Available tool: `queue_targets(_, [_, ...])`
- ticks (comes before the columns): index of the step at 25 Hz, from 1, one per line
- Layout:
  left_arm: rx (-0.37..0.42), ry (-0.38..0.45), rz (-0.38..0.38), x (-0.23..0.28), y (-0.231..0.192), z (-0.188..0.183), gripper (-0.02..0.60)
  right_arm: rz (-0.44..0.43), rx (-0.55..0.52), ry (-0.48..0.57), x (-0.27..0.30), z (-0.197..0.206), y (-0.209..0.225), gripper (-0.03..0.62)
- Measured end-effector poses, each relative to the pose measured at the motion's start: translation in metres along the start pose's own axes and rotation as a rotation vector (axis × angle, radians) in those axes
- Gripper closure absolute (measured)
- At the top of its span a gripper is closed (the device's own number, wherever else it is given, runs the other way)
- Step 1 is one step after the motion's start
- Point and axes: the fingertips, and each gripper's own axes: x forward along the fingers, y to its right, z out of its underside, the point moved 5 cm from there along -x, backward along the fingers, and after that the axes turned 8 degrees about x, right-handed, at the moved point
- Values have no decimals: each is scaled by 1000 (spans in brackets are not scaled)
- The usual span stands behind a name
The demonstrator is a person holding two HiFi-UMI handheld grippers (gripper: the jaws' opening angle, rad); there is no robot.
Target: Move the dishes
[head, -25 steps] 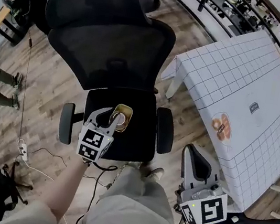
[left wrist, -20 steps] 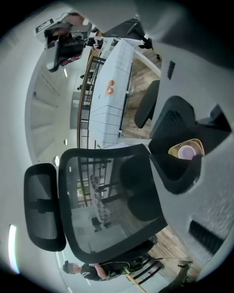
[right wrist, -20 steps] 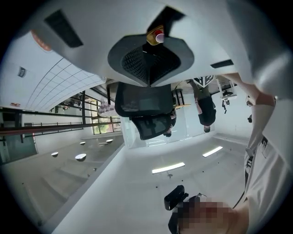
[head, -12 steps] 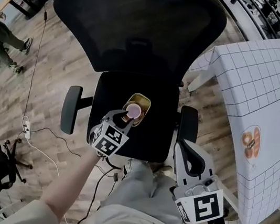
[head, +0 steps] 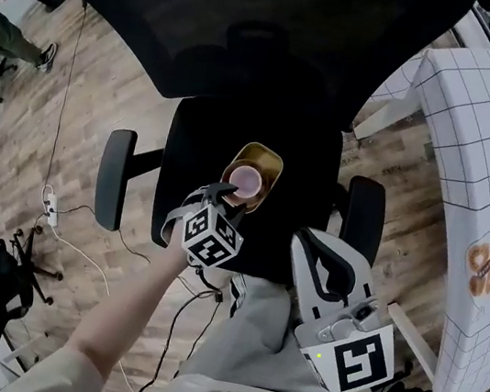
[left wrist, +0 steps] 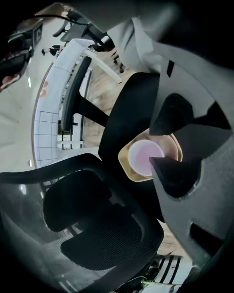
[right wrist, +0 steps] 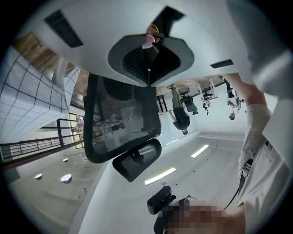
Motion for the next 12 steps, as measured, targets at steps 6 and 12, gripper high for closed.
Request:
queue_targets(6, [174, -95, -40, 21, -1, 9, 463, 5, 23, -41, 12, 21, 10, 568])
queue_targets(12, [244, -104, -29, 27, 3, 6, 548, -26, 96, 0, 4, 17, 12, 568])
